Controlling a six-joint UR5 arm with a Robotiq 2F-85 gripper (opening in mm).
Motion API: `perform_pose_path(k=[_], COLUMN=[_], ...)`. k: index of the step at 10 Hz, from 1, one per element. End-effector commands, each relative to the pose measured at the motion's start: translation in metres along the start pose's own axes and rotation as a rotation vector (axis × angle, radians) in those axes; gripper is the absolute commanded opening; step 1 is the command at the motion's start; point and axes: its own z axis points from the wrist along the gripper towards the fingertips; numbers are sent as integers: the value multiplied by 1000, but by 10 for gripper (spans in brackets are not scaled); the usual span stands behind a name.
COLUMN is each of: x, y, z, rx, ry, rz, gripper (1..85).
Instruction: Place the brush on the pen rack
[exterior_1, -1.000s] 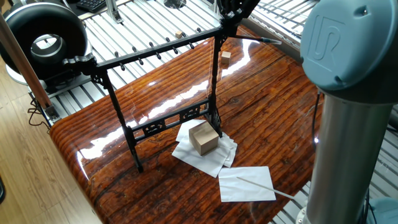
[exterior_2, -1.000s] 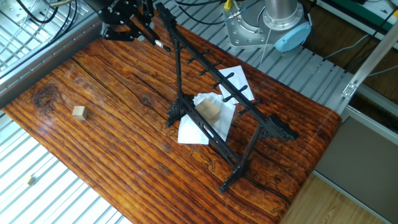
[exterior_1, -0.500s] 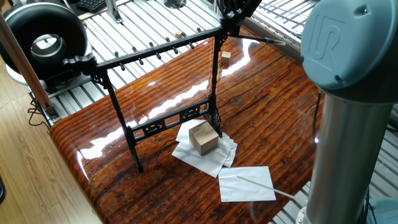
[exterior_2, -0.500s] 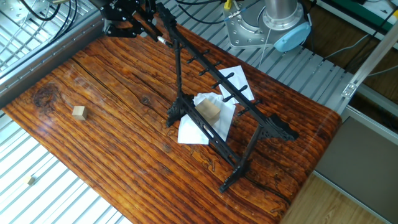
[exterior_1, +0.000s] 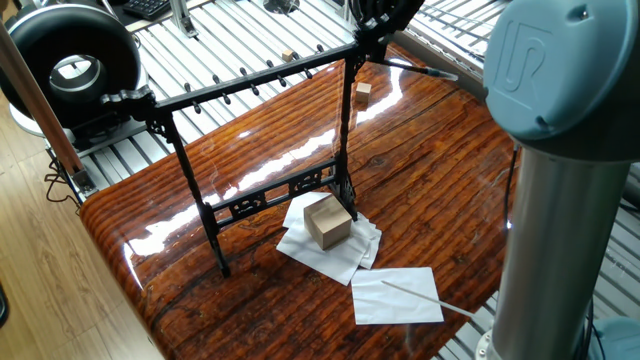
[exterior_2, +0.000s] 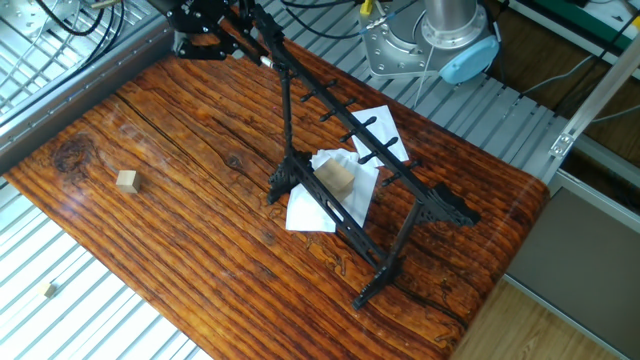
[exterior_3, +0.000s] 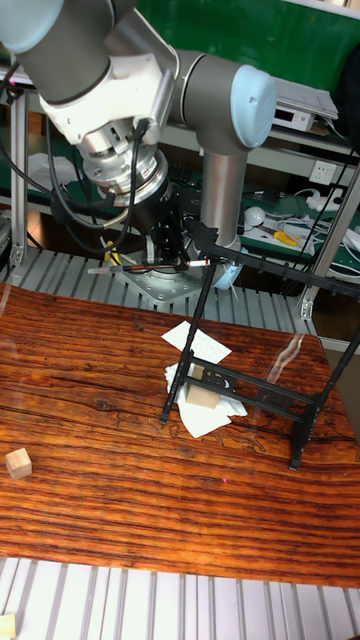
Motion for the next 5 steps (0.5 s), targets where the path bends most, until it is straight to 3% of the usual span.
perform_pose_path(k=[1, 5], x=[-5, -3], y=[-9, -9], z=[8, 12], rx=[-8, -21], ry=[-52, -68], rz=[-58, -62], gripper=[10, 10])
